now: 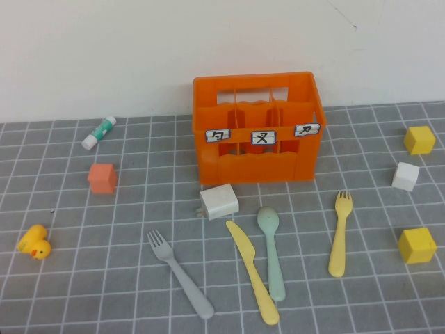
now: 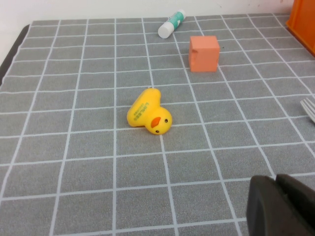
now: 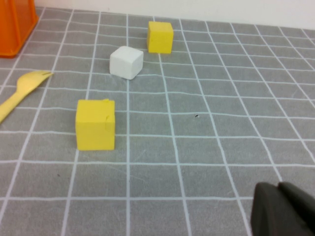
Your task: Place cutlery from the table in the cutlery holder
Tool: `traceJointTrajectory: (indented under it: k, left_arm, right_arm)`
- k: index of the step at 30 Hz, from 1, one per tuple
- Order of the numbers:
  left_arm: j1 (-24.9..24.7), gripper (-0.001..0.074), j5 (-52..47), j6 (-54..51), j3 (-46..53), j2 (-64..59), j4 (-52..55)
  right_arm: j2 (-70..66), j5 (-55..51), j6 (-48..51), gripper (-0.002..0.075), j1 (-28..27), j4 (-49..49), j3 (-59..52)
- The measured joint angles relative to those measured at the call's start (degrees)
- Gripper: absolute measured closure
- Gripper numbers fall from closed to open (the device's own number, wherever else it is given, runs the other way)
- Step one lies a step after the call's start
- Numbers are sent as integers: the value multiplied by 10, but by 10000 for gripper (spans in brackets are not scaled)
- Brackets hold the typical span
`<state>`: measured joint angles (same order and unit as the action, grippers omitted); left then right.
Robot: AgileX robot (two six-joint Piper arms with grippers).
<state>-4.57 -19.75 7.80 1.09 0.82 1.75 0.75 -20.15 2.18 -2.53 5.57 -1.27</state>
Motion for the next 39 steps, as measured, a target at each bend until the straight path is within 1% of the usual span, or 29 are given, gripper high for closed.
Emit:
traceJointTrajectory:
  k: [12,17,21,27,32,36,39]
  left_arm:
    - [0,735,0,-2,0,0,3]
    - [0,735,21,-9,3,0,48]
    - [0,735,118,-11,6,0,72]
    - [0,735,268,-11,6,0,102]
    - [0,735,354,11,6,0,107]
    - [0,735,415,62,6,0,107]
    - [0,735,443,89,6,0,107]
  right_arm:
    - [0,0,0,729,0,0,0]
    - [0,25,0,729,0,0,-4]
    - [0,124,0,729,0,0,-4]
    - [0,332,-1,729,0,0,-4]
    - [0,484,-27,729,0,-14,-4]
    - [0,565,-81,729,0,-25,-4]
    - [0,581,-99,729,0,-31,-4]
